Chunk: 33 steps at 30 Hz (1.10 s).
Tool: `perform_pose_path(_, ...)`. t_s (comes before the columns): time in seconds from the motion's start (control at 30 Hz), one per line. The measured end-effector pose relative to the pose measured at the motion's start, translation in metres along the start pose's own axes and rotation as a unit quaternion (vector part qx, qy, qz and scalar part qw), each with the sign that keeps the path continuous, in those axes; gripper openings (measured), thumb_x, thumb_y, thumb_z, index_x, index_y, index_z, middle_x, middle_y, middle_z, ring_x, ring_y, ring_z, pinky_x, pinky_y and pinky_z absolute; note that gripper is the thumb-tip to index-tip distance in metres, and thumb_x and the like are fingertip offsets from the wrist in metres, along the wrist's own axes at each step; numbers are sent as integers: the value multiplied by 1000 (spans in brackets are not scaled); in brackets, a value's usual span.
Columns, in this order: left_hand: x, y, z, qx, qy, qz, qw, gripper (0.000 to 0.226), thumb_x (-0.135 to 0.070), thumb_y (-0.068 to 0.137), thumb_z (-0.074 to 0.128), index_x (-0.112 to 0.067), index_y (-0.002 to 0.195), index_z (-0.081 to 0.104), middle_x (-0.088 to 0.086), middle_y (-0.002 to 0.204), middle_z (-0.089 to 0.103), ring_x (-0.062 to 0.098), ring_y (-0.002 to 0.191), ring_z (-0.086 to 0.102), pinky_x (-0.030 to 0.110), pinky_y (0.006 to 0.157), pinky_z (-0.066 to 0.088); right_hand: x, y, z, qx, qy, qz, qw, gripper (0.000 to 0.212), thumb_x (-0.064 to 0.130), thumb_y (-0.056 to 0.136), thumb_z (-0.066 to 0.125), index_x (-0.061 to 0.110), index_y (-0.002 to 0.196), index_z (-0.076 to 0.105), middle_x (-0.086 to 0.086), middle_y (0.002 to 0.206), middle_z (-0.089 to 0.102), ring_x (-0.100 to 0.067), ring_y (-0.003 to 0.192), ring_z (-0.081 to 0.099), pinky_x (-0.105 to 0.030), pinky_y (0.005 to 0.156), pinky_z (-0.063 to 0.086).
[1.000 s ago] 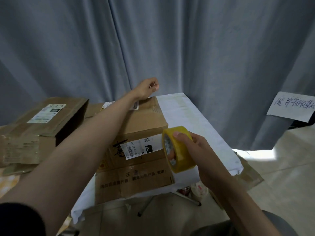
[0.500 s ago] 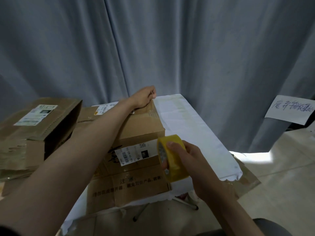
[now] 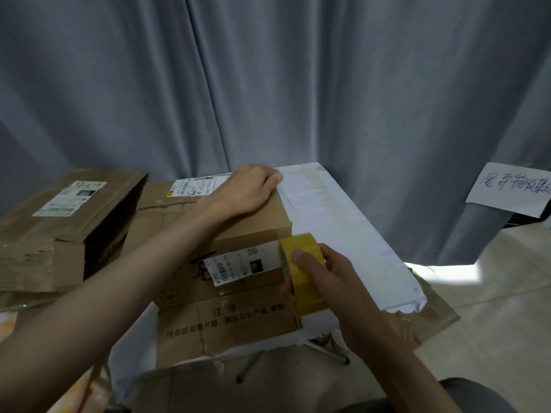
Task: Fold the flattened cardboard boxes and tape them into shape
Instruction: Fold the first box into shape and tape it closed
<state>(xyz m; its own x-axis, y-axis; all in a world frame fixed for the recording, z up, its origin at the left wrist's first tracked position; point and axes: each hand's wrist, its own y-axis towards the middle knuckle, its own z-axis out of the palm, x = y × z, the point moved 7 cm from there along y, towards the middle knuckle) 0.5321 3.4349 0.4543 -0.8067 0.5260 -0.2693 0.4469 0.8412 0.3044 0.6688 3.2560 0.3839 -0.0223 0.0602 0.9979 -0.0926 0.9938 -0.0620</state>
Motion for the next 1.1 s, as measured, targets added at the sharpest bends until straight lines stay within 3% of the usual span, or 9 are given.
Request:
perform_pose_path(0.1, 3, -17, 26, 114, 7, -50, 992, 69, -65, 99, 20, -26, 154, 31, -5, 163, 23, 18, 150, 22, 45, 121, 20, 0, -1, -2, -11, 3, -6, 1000, 21, 43, 98, 54, 24, 102, 62, -2, 76, 77, -9, 76, 72, -17, 60, 52)
perform_pose_path(0.17, 7, -20, 32, 145, 25, -65, 987, 84, -78, 91, 14, -29, 159, 12, -11, 166, 3, 15, 153, 6, 46, 123, 11, -3, -1, -1, -15, 4, -5, 1000, 21, 44, 98, 53, 25, 101, 62, -2, 76, 77, -9, 76, 72, -20, 62, 52)
perform_pose_path(0.33, 10, -25, 35, 165, 40, -65, 983, 115, -99, 67, 12, -29, 159, 1, -13, 165, -6, 11, 152, -3, 44, 124, 7, -8, 1, 1, -47, -30, -18, 998, 20, 42, 97, 54, 24, 96, 63, 3, 69, 74, -5, 66, 70, -29, 68, 55)
perform_pose_path(0.57, -4, -30, 20, 124, 52, -66, 989, 106, -90, 77, 30, -26, 159, 10, -8, 166, 6, 18, 151, 12, 45, 121, 19, -17, 5, 1, -58, -33, -2, 998, 18, 39, 96, 57, 24, 92, 64, 8, 64, 72, 0, 61, 67, -20, 57, 50)
perform_pose_path(0.67, -43, -46, -2, -39, 113, 42, 992, 64, -59, 93, 52, -16, 140, 50, 1, 141, 45, 22, 126, 46, 40, 98, 46, -24, 7, 7, -42, -15, 5, 999, 16, 34, 97, 55, 20, 95, 63, 7, 65, 72, -3, 59, 68, -15, 52, 51)
perform_pose_path(0.73, -64, -65, -2, -88, 90, 65, 990, 38, -42, 97, 56, -14, 122, 61, 3, 121, 55, 21, 110, 52, 31, 83, 45, -29, 9, 8, -30, -4, 4, 1000, 18, 33, 98, 54, 17, 98, 61, 0, 66, 73, -8, 59, 69, -21, 55, 55)
perform_pose_path(0.9, -56, -91, 18, -41, 92, 19, 995, 75, -70, 92, 42, -16, 142, 48, -3, 137, 47, 14, 121, 44, 28, 98, 37, -36, 22, 10, 3, 32, -19, 999, 16, 36, 96, 56, 24, 102, 63, 8, 72, 74, -2, 65, 70, -14, 52, 51)
perform_pose_path(1.0, -44, -97, 21, -16, 68, -4, 998, 88, -81, 85, 38, -22, 150, 36, -9, 145, 40, 11, 127, 40, 26, 97, 33, -49, 34, 12, 59, 102, 31, 993, 25, 37, 85, 54, 26, 102, 69, 2, 85, 77, -14, 81, 73, -31, 69, 59)
perform_pose_path(1.1, -43, -102, 23, -26, 52, -2, 998, 91, -83, 83, 38, -23, 152, 33, -10, 144, 40, 10, 125, 40, 24, 95, 33, -57, 50, -26, -52, 52, -12, 997, 27, 28, 90, 50, 22, 89, 76, -1, 87, 75, -22, 87, 70, -28, 73, 57)
